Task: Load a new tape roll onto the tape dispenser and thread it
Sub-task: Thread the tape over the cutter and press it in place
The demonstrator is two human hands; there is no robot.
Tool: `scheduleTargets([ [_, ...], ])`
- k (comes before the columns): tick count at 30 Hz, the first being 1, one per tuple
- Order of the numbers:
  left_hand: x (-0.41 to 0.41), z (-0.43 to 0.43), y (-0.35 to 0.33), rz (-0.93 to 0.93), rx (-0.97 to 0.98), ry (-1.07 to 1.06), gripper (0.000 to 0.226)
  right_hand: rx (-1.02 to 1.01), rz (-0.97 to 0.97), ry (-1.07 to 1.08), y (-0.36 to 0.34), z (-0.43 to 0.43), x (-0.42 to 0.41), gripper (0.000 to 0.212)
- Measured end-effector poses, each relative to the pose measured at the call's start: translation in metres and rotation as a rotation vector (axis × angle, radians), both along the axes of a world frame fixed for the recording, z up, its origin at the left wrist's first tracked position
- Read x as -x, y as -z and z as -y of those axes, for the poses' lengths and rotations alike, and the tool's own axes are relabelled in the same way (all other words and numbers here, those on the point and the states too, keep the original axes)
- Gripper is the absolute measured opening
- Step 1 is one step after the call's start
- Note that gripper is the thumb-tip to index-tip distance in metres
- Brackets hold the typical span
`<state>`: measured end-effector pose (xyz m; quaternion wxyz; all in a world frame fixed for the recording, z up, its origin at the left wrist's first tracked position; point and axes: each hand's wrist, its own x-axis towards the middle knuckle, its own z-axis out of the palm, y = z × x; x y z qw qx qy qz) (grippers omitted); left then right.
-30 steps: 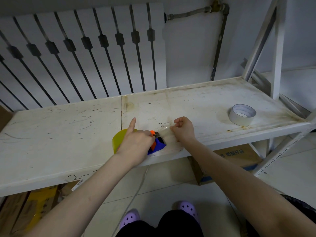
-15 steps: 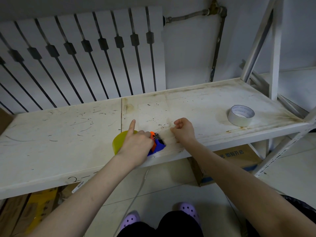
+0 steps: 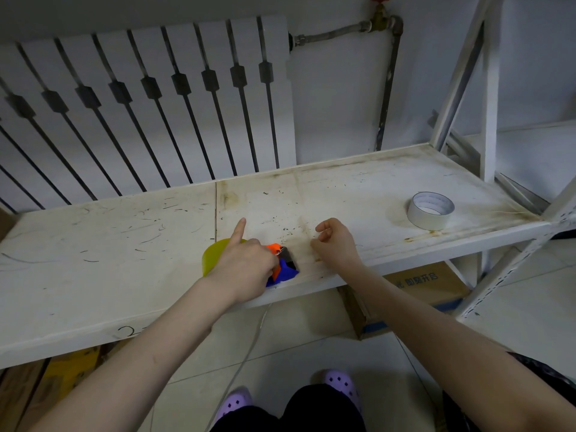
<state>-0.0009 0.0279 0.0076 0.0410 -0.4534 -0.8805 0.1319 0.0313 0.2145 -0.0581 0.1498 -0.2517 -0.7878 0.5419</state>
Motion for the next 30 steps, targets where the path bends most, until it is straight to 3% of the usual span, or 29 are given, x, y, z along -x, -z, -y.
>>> scheduleTargets([
  [6, 0.001, -0.002, -0.003, 0.054, -0.095, -0.041, 0.018, 0.040, -0.023, 0.041, 0.007, -0.001, -0.010, 0.021],
  [11, 0.004, -0.009, -0.008, 0.063, -0.027, -0.048, 0.029, 0.069, -0.085, 0.043, 0.000, 0.005, -0.008, 0.033],
  [14, 0.007, -0.012, -0.009, 0.111, -0.117, -0.088, 0.025, 0.138, -0.115, 0.063, -0.001, 0.008, -0.008, 0.034],
  [19, 0.011, -0.031, -0.004, 0.185, 0.006, -0.201, 0.072, 0.194, -0.010, 0.067, 0.000, 0.008, -0.010, 0.036],
  [25, 0.018, -0.042, -0.001, 0.186, 0.063, -0.215, 0.045, 0.193, 0.054, 0.066, -0.004, 0.002, -0.013, 0.039],
  [30, 0.020, -0.040, 0.001, 0.196, 0.052, -0.225, 0.047, 0.093, 0.050, 0.050, -0.009, 0.002, -0.022, 0.039],
])
